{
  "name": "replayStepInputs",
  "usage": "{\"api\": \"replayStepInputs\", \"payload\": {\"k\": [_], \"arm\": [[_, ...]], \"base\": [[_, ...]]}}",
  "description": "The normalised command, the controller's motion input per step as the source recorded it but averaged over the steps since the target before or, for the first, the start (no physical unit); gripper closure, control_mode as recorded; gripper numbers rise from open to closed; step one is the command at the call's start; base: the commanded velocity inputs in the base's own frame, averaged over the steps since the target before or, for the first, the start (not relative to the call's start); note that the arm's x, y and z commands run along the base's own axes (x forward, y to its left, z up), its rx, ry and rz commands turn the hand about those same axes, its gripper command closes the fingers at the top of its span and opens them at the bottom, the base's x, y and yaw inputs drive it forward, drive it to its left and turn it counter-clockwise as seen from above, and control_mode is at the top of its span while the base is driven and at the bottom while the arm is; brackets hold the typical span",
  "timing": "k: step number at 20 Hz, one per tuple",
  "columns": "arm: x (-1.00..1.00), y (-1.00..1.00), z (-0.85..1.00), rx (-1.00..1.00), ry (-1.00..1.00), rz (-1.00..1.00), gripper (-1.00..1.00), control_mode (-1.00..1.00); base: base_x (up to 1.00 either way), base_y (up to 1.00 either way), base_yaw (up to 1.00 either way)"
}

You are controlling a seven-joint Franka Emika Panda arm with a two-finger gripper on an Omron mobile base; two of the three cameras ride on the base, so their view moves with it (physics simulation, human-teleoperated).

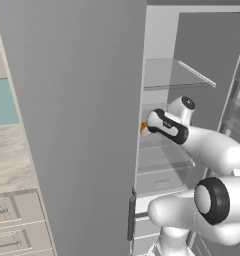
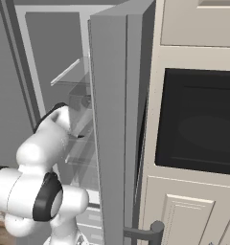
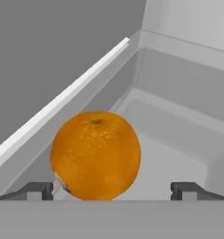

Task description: Retrieve the kiwi and orange from the fridge and place them into the bowl on the dining table.

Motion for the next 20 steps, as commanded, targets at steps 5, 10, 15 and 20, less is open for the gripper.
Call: {"api": "replayStepInputs", "payload": {"k": [5,10,15,20], "arm": [[0.25,0.01,-0.15,-0.02,0.0,0.01,-1.0,-1.0],[0.21,0.08,-0.32,-0.04,0.0,0.01,-1.0,-1.0],[0.05,0.04,-0.6,-0.06,0.0,0.01,-1.0,-1.0],[-0.03,-0.12,-0.99,-0.03,0.0,0.0,-1.0,-1.0]], "base": [[0.0,0.0,0.0],[0.0,0.0,0.0],[0.0,0.0,0.0],[0.0,0.0,0.0]]}}
